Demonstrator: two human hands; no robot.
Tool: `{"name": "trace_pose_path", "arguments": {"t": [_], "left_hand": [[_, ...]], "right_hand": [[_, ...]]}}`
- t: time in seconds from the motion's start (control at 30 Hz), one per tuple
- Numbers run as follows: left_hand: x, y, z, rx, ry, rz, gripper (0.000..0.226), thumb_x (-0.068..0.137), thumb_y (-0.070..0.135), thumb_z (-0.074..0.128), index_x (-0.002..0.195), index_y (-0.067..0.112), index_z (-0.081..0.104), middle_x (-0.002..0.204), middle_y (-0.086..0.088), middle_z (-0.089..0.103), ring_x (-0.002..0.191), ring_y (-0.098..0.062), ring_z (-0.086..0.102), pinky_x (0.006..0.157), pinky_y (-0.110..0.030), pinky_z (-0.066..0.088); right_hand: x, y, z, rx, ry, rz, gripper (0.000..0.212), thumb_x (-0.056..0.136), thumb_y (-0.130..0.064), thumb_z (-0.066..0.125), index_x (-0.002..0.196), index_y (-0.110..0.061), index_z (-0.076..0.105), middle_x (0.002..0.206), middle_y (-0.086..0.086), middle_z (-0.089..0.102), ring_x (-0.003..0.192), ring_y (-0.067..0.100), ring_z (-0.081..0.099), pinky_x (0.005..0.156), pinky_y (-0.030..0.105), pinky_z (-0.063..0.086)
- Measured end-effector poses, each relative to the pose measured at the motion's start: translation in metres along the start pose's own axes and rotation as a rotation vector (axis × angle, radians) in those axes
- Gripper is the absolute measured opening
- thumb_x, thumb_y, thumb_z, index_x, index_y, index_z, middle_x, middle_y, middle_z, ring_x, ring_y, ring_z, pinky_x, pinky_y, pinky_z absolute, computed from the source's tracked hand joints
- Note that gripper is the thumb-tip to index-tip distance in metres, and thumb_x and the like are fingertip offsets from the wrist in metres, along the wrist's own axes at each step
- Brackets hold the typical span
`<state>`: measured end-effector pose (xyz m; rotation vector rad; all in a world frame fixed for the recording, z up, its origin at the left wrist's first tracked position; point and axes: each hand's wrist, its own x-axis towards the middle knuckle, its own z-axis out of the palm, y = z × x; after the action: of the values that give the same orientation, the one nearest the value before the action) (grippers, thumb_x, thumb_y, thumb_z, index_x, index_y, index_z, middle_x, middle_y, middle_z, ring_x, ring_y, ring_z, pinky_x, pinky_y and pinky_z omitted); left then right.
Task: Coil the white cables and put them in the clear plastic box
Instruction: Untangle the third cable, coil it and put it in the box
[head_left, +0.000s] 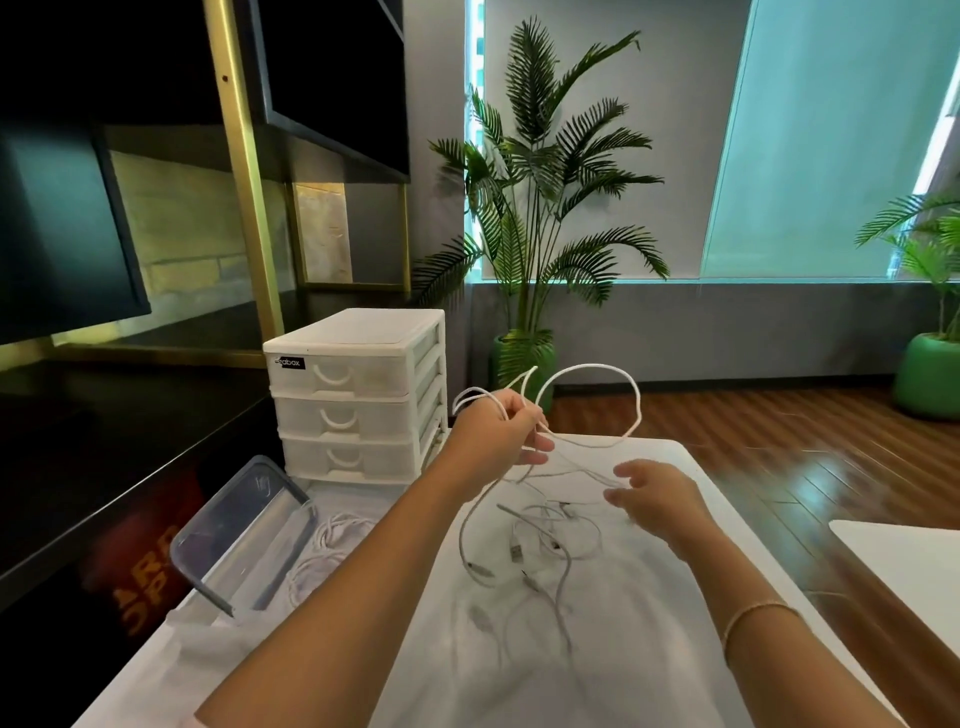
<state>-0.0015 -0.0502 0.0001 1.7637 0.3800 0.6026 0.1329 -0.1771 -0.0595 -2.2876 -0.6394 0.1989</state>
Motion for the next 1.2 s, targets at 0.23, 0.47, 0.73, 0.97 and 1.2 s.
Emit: {"name": "trace_pose_path", "arguments": {"t": [0.23, 0.47, 0.73, 0.97, 1.2], "left_hand": [[-0.008, -0.007, 0.009, 0.004, -0.236, -0.059, 0.019, 0.097, 0.017, 0.046, 0.084, 0.009, 0.058, 0.087, -0.009, 0.066, 0.063, -0.012, 0.066, 0.056, -0.022, 0.056], [-0.021, -0.005, 0.012, 0.517, -0.455, -0.205, 0.036, 0.093, 0.040, 0.049, 0.100, 0.011, 0.068, 0.080, -0.005, 0.066, 0.059, -0.011, 0.056, 0.056, -0.017, 0.048], [-0.019, 0.010, 0.018, 0.615, -0.356, 0.023, 0.034, 0.094, 0.037, 0.049, 0.097, 0.010, 0.069, 0.088, -0.004, 0.065, 0.062, -0.006, 0.049, 0.054, -0.018, 0.039], [-0.017, 0.011, 0.018, 0.555, -0.197, 0.121, 0.015, 0.092, 0.022, 0.052, 0.085, 0.013, 0.063, 0.065, 0.005, 0.054, 0.052, -0.004, 0.046, 0.048, -0.016, 0.034], [-0.017, -0.012, -0.008, 0.388, -0.104, 0.045, 0.019, 0.088, 0.038, 0.059, 0.084, 0.019, 0.061, 0.066, 0.007, 0.052, 0.061, -0.006, 0.047, 0.057, -0.019, 0.039]], "right_hand": [[0.004, 0.005, 0.007, 0.142, 0.036, -0.003, 0.028, 0.085, -0.019, 0.064, 0.112, -0.008, 0.065, 0.113, 0.009, 0.064, 0.096, 0.023, 0.060, 0.090, 0.035, 0.051], [0.010, 0.025, -0.018, 0.441, 0.139, 0.166, 0.023, 0.087, 0.008, 0.050, 0.097, 0.000, 0.069, 0.097, 0.022, 0.062, 0.076, 0.033, 0.058, 0.053, 0.028, 0.046], [-0.026, -0.030, -0.048, 0.200, 0.135, -0.366, 0.015, 0.091, -0.030, 0.054, 0.105, -0.027, 0.060, 0.089, -0.015, 0.059, 0.088, 0.007, 0.058, 0.080, 0.028, 0.050], [-0.049, -0.066, -0.021, 0.379, -0.282, -0.331, 0.041, 0.094, -0.043, 0.043, 0.081, -0.012, 0.067, 0.059, -0.004, 0.057, 0.049, 0.007, 0.046, 0.051, 0.025, 0.040], [-0.040, -0.040, -0.024, 0.472, -0.007, -0.317, 0.008, 0.080, -0.030, 0.069, 0.079, -0.022, 0.071, 0.079, -0.005, 0.069, 0.081, 0.012, 0.062, 0.067, 0.021, 0.047]]}}
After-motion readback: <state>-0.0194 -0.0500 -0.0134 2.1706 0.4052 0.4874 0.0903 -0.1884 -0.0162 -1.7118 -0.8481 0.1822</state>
